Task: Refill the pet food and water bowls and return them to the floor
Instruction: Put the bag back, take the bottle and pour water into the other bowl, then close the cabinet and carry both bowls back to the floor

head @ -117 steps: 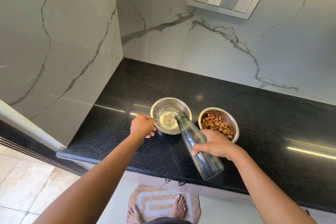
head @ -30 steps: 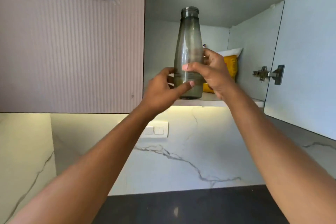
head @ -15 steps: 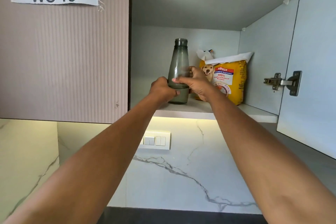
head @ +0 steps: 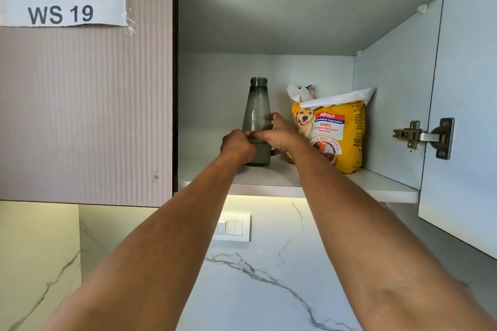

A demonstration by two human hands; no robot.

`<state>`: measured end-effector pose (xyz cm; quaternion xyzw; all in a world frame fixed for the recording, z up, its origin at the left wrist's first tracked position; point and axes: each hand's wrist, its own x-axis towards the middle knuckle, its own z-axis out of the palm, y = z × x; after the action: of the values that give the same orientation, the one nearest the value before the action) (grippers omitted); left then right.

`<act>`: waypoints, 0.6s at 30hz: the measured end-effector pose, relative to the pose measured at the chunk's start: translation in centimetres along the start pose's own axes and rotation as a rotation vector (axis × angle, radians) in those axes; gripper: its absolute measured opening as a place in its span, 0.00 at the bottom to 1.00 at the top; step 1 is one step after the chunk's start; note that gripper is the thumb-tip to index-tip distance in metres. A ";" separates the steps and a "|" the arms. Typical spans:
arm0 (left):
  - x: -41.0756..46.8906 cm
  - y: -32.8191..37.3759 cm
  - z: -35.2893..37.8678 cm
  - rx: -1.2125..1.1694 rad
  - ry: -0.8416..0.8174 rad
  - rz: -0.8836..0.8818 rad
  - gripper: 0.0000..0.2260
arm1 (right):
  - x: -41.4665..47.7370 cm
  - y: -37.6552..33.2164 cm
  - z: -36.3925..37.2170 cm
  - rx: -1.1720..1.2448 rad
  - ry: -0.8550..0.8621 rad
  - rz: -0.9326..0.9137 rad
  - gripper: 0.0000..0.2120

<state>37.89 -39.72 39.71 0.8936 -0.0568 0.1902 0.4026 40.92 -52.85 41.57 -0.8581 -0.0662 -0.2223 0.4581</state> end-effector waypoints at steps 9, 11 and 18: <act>-1.1 -0.7 -0.7 0.006 0.064 0.012 0.15 | -1.1 0.2 0.1 -0.172 0.128 -0.097 0.46; -2.2 -0.8 -1.3 -0.002 0.102 0.092 0.15 | -2.0 -0.2 0.0 -0.242 0.231 -0.118 0.40; -9.2 -2.3 -4.0 -0.101 0.227 0.416 0.14 | -11.5 -2.6 -0.8 -0.212 0.614 -0.255 0.13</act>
<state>28.83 -35.67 36.94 0.8144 -0.2033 0.3650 0.4027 29.53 -50.97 38.83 -0.7790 -0.0085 -0.5310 0.3334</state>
